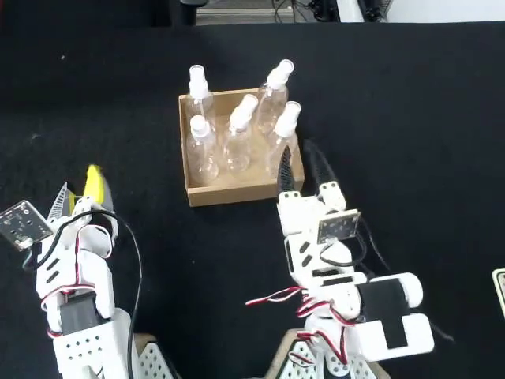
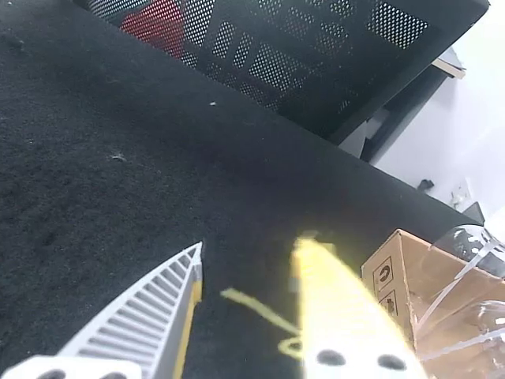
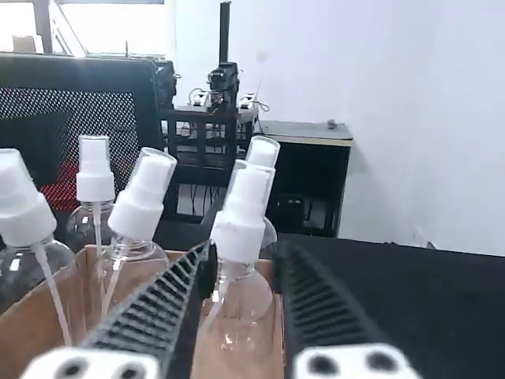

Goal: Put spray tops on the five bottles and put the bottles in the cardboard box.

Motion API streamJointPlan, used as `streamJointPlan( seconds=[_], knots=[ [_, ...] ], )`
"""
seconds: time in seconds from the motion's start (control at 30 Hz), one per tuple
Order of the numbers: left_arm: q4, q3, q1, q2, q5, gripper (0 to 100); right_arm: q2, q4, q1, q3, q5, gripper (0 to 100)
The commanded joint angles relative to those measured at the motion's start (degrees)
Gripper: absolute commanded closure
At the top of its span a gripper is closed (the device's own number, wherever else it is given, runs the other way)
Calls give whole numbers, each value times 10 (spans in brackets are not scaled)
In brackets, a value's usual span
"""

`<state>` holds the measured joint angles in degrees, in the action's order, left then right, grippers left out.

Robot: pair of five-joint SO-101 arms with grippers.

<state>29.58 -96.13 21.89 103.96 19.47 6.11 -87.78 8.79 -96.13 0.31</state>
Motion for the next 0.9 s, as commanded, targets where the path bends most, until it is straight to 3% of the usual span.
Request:
streamJointPlan(
  seconds=[0.0,0.13,0.27,0.4,0.63,0.87],
  knots=[
    [4,-12,-7,7,4,977,24,-2,-15,0,6,959],
    [4,-12,-7,6,4,973,27,-17,-29,0,6,986],
    [14,-12,-7,6,4,970,27,-111,-47,0,7,988],
    [17,-12,-7,6,4,970,65,-125,-53,4,78,987],
    [19,-12,-7,6,4,970,274,-120,-92,79,173,987],
    [19,-12,-7,6,4,970,465,-95,-76,100,258,987]
  ],
)
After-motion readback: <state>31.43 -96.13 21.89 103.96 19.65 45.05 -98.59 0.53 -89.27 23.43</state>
